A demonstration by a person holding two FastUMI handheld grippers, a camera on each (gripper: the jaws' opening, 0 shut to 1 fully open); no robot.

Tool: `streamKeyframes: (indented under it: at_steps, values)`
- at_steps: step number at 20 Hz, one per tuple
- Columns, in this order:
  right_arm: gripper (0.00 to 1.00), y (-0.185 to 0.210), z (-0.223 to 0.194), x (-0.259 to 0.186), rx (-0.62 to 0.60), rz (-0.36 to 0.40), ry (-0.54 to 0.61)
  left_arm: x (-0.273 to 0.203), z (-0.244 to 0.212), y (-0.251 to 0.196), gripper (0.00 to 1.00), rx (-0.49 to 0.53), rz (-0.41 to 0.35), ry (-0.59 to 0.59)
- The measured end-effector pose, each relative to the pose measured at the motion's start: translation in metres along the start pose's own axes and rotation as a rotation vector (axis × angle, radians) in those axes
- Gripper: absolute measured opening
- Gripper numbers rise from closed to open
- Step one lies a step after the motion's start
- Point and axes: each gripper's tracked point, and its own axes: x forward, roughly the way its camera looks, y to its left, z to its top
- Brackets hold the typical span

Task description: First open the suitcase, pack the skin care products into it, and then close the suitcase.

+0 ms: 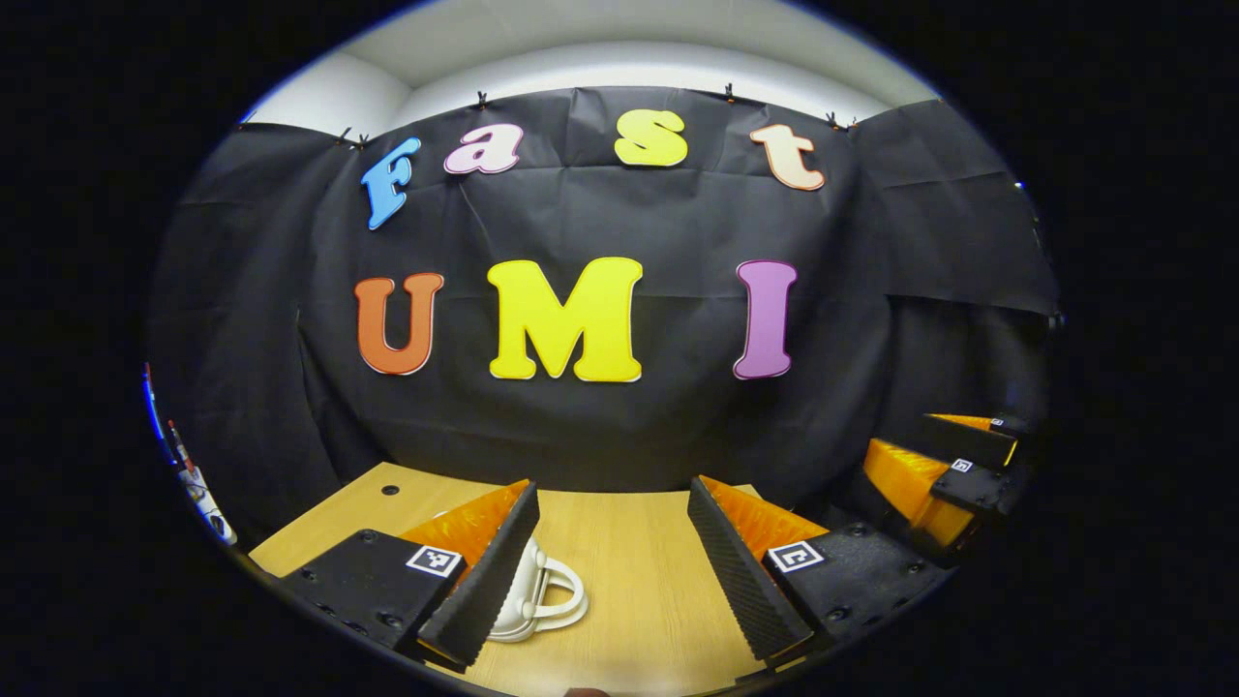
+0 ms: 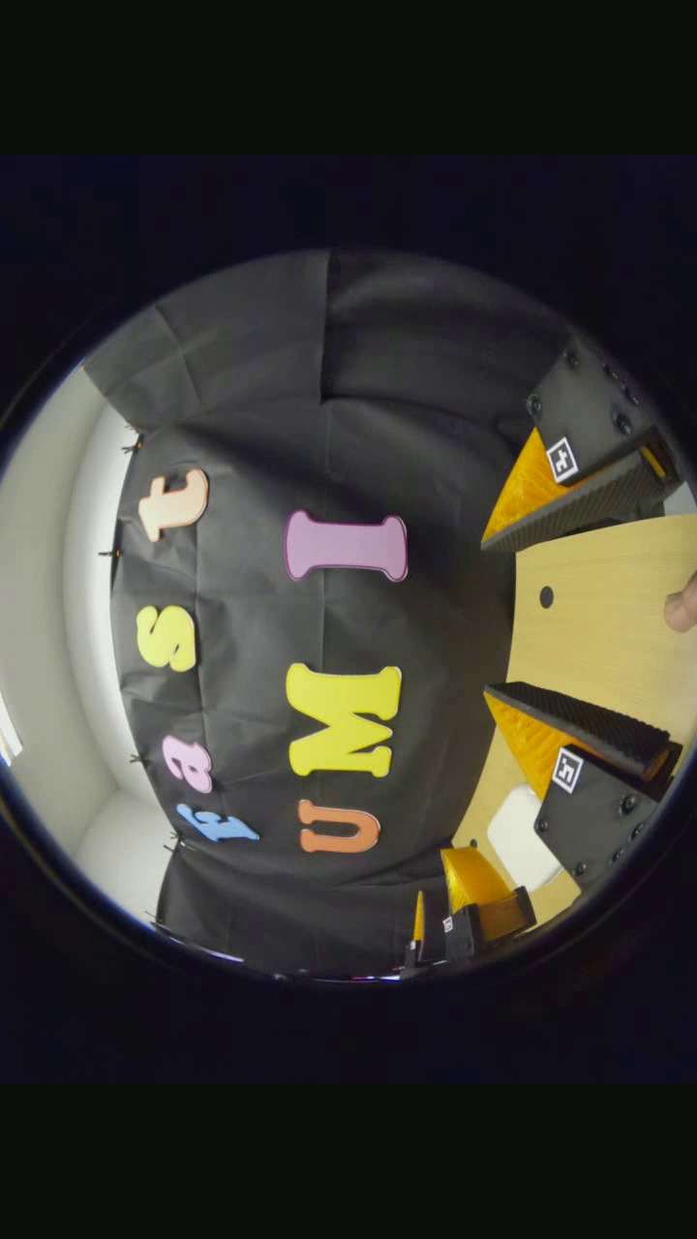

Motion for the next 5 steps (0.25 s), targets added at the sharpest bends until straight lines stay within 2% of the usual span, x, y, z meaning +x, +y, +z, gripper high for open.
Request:
streamKeyframes:
  at_steps: [5]
  values:
    - [0.80, 0.020, 0.005, 0.003, -0.029, -0.014, -0.001, 0.007, 0.005, 0.008, 0.99, 0.016, -0.052, -0.020]
